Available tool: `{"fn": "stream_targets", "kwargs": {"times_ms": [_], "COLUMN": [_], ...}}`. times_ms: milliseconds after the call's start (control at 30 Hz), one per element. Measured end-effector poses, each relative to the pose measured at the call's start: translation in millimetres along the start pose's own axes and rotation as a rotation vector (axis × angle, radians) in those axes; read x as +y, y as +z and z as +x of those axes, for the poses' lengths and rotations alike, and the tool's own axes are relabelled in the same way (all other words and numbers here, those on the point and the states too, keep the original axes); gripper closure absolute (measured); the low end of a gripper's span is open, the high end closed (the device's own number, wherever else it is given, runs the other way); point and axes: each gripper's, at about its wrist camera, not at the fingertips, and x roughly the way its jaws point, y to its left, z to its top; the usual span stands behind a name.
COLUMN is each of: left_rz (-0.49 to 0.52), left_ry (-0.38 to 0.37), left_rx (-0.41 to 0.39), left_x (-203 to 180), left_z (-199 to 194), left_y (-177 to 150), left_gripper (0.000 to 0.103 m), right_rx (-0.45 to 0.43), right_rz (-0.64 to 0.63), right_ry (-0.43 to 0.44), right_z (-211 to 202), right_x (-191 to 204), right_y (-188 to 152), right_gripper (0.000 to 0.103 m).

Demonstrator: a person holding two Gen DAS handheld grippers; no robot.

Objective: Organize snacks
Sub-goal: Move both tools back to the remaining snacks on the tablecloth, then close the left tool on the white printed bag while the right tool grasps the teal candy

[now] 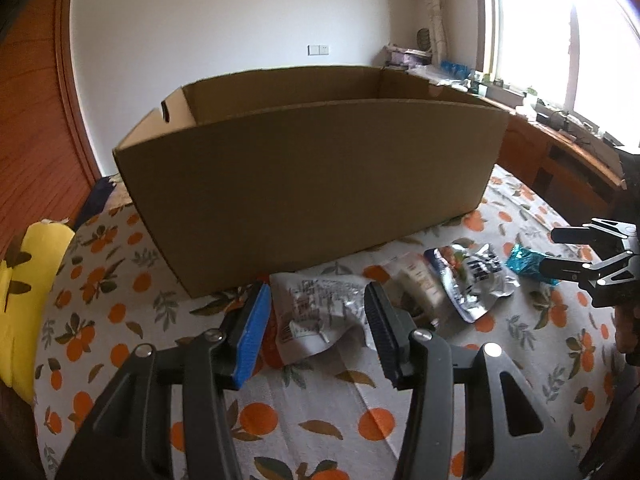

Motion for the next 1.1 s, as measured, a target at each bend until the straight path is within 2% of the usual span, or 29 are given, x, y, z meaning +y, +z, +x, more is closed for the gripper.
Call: {"fn": "stream_targets", "kwargs": {"times_ms": [100, 200, 400, 567, 733, 900, 1100], "left_rz": [-0.003, -0.001, -0.002, 0.024, 0.022, 0.040, -0.039], "left_ry": [0.009, 0.007, -0.020, -0.013, 0.010, 0.051, 0.027], "left_rx": [0.015, 0.032, 0.085, 0.135, 0.148, 0.171, 0.192], "left_x": [1, 1, -1, -8, -10, -15, -5], "left_z": [5, 8, 18, 31, 39, 53, 62], "left_y": [-1, -1, 1, 5, 9, 12, 15], "left_gripper": [0.054, 0.054, 0.049, 0.041, 0.034, 0.022, 0.016], "right_rx": [0.018, 0.034, 0.040, 0.037, 0.037, 0.039, 0.041], "right_rz": [-0.029, -0.054, -0.069, -0.085, -0.084, -0.094, -0.096], "right_ry": [0.023, 0.018, 0.016, -0.008, -0.007, -0.004, 0.007], "right_z": [9, 14, 16, 17, 17, 18, 18], "right_x": [3, 6, 8, 13, 14, 16, 17], "right_y": [-1, -2, -3, -4, -5, -4, -5], "right_gripper": [0.037, 0.047, 0.057, 0.057, 0.057, 0.054, 0.051]}}
